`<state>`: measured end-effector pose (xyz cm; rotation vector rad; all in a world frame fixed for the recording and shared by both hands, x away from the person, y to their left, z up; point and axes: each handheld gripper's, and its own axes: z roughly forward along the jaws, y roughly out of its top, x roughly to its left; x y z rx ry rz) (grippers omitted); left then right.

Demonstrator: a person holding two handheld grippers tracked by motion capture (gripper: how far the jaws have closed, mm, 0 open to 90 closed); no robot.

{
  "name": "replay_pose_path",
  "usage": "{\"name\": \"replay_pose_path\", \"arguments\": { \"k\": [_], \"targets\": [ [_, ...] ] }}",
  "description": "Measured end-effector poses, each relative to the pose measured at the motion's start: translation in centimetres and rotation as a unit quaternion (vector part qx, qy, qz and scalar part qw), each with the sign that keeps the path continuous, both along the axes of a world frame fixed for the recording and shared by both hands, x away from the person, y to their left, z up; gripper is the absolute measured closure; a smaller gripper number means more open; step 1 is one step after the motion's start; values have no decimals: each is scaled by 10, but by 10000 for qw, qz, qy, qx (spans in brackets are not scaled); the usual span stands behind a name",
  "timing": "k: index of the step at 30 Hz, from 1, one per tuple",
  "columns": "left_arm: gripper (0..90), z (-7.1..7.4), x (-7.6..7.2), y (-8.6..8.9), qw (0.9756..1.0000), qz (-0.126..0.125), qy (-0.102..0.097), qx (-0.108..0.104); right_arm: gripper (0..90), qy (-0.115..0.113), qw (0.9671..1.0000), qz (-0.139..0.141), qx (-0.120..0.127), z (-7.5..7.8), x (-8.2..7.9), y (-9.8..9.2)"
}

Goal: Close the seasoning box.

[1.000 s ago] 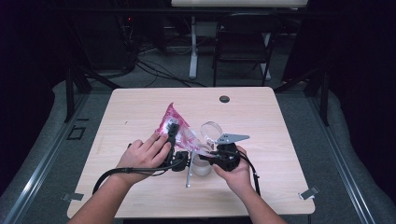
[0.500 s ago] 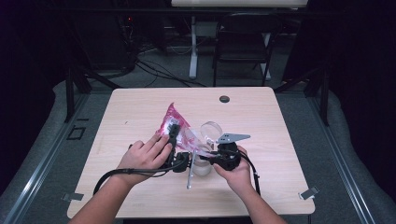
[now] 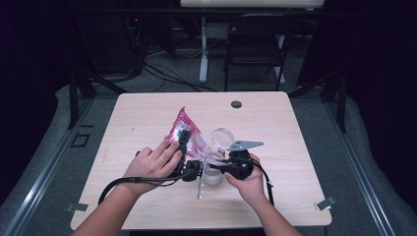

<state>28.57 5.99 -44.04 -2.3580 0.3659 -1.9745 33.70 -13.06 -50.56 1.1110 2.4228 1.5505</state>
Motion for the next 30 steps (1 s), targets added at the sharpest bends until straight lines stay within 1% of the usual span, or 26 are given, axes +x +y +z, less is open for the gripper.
{"name": "replay_pose_path", "arguments": {
  "k": [7,13,15,17,18,20,23,26,30],
  "targets": [
    [719,2,-3,-4,10000,-39,-34,17,900,10,10000,2,47,-1,1,0],
    [718,1,-3,-4,10000,-49,-61,56,900,0,10000,-25,21,-1,1,0],
    [717,0,-3,-4,10000,-53,-70,38,900,4,10000,-38,5,-1,1,-1],
    [717,0,-3,-5,9999,-49,-73,52,900,2,10000,-36,-9,-1,1,-1],
    [716,-1,-3,-5,10000,-31,-21,77,900,15,10000,-37,-19,-1,1,-1],
    [715,0,-3,-5,9999,-62,-39,122,900,27,10000,-40,-22,-2,1,-1],
    [708,0,-2,-6,9999,-69,-26,101,900,2,10000,-38,-17,-2,1,0],
    [702,0,-2,-7,9999,-88,-73,113,900,13,10000,-6,-71,-2,1,0],
    [698,0,-1,-9,9999,-96,-42,74,900,-7,10000,-20,-74,-3,1,1]
  ]
}}
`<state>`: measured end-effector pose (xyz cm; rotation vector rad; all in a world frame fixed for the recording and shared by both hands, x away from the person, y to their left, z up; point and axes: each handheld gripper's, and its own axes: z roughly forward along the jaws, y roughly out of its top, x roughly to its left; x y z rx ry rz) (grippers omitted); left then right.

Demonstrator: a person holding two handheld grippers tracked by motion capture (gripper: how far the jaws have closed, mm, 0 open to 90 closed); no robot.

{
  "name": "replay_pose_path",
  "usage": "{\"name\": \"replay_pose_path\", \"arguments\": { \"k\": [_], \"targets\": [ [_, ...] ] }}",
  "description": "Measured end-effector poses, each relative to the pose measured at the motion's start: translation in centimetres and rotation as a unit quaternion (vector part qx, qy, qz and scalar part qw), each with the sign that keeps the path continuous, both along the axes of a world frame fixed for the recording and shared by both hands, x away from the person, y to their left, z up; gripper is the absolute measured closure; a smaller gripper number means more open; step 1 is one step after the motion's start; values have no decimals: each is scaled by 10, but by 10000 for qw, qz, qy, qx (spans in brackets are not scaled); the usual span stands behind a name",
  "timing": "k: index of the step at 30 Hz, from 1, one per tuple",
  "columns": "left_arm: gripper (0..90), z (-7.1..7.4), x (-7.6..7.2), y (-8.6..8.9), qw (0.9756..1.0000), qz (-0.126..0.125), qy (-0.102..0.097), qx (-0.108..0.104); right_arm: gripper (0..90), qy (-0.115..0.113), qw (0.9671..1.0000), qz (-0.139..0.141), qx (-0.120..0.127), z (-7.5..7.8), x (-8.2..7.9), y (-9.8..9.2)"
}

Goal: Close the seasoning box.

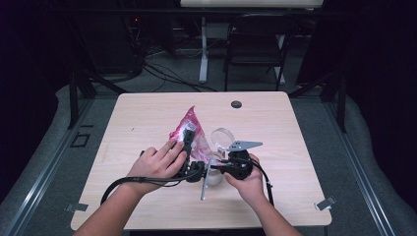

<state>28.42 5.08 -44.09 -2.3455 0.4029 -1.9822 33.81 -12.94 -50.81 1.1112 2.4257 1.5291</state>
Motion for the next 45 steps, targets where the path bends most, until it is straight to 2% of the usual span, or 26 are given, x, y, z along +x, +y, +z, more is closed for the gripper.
{"name": "replay_pose_path", "arguments": {
  "k": [11,18,22,35,42,44,45],
  "targets": [
    [676,-1,0,-1,10000,-48,4,-54,900,5,10000,-18,-31,-1,1,0],
    [717,-2,0,1,10000,-19,85,21,900,-20,10000,-7,-80,-1,0,1],
    [717,-2,0,0,10000,-43,30,18,900,-25,10000,8,-94,-1,0,1],
    [722,-2,-1,0,10000,-55,23,27,900,-36,9999,1,-93,0,0,1],
    [743,-4,-1,4,9999,5,131,-90,900,-64,9999,-25,-157,0,-1,1],
    [747,-6,0,6,9996,31,208,-202,900,-87,9998,-25,-199,0,-1,1],
    [749,-6,-1,6,9996,36,168,-208,900,-92,9997,-38,-205,0,-1,2]
  ]
}}
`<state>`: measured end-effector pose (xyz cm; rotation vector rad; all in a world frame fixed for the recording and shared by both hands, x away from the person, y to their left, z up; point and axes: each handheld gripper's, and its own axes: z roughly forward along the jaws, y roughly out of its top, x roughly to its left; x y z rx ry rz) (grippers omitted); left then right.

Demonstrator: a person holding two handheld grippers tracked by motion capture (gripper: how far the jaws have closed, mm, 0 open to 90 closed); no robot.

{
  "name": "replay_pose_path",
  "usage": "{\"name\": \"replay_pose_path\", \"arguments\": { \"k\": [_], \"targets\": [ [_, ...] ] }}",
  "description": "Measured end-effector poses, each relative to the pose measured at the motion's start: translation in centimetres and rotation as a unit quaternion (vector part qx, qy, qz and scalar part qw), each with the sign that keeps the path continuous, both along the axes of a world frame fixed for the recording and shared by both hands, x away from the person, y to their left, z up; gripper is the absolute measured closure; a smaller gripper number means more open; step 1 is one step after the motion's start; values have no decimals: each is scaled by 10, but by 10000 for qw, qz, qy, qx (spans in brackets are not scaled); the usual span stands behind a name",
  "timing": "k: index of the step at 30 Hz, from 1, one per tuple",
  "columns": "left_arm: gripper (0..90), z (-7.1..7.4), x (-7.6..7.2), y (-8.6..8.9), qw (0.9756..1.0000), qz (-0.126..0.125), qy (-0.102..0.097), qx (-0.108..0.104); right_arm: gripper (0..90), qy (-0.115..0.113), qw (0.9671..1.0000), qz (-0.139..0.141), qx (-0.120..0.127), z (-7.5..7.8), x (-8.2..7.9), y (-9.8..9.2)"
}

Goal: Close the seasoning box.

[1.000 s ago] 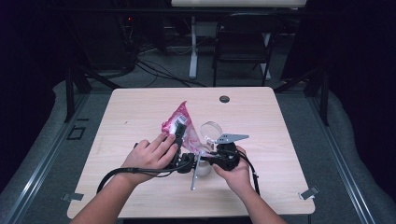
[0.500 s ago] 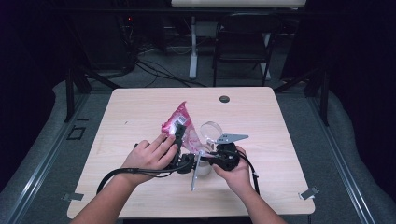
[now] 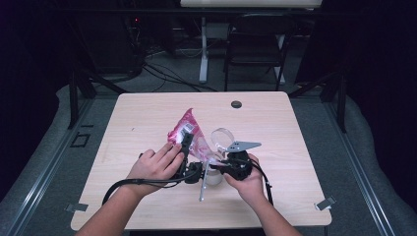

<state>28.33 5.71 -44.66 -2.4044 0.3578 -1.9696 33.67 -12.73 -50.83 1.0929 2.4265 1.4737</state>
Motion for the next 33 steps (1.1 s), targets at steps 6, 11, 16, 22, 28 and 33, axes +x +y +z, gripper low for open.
{"name": "replay_pose_path", "arguments": {
  "k": [6,11,16,22,28,33],
  "targets": [
    [761,-2,-1,6,9998,56,106,-174,900,-48,10000,15,15,1,-1,0],
    [771,-6,-1,11,9991,157,268,-278,900,-92,9999,-58,3,1,-1,0],
    [778,-12,-1,17,9977,250,407,-483,900,-114,9999,-79,33,3,-1,-2],
    [784,-21,-2,26,9951,391,539,-737,900,-141,9999,-81,47,2,-1,0],
    [786,-28,-2,31,9923,492,593,-973,898,-173,9998,-67,27,2,-2,1],
    [789,-35,-2,37,9904,555,663,-1080,878,-202,9998,-61,6,2,-3,3]
  ]
}}
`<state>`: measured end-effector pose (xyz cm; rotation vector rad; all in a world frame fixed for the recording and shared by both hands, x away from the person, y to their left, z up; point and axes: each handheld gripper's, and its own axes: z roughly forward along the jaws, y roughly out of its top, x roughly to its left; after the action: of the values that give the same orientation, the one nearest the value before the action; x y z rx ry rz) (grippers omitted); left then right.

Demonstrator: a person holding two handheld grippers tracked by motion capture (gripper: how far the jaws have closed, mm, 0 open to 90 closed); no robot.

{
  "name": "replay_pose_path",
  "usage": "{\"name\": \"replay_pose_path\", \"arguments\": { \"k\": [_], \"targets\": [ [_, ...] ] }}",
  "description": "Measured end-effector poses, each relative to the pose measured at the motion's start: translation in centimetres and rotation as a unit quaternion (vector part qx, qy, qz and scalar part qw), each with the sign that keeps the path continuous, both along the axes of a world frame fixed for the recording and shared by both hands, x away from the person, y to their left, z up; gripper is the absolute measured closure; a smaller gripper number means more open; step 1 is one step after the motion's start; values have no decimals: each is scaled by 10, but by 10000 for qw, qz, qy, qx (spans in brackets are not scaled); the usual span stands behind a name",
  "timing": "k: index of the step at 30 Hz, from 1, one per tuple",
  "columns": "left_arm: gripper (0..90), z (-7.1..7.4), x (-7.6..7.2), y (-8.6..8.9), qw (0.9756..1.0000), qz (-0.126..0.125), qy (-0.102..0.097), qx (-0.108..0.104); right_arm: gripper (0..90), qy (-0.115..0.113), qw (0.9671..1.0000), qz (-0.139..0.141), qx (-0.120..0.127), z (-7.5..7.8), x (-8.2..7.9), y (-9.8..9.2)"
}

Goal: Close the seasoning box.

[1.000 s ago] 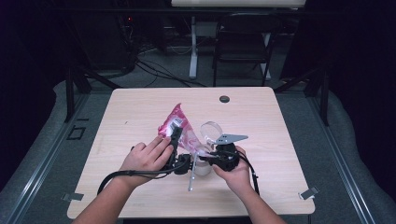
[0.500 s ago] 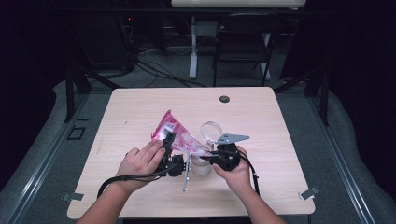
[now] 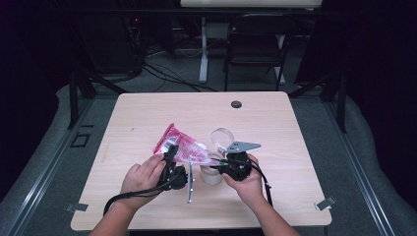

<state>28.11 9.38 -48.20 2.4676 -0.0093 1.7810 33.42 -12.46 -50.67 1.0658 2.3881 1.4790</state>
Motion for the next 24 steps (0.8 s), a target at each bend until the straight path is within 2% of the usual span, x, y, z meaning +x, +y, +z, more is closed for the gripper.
{"name": "replay_pose_path", "arguments": {
  "k": [6,7,16,20,24],
  "targets": [
    [793,-9,1,8,9993,171,171,-268,822,-54,10000,8,19,1,0,0],
    [793,-12,1,9,9989,196,211,-364,807,-72,10000,0,13,1,0,0],
    [797,-30,1,20,9956,323,428,-763,664,-184,9998,98,48,3,-1,1],
    [798,-36,0,24,9928,376,503,-1025,603,-358,9993,122,63,3,-3,4],
    [800,-40,1,27,9910,384,604,-1130,545,-637,9979,153,-4,5,-6,7]
  ]
}}
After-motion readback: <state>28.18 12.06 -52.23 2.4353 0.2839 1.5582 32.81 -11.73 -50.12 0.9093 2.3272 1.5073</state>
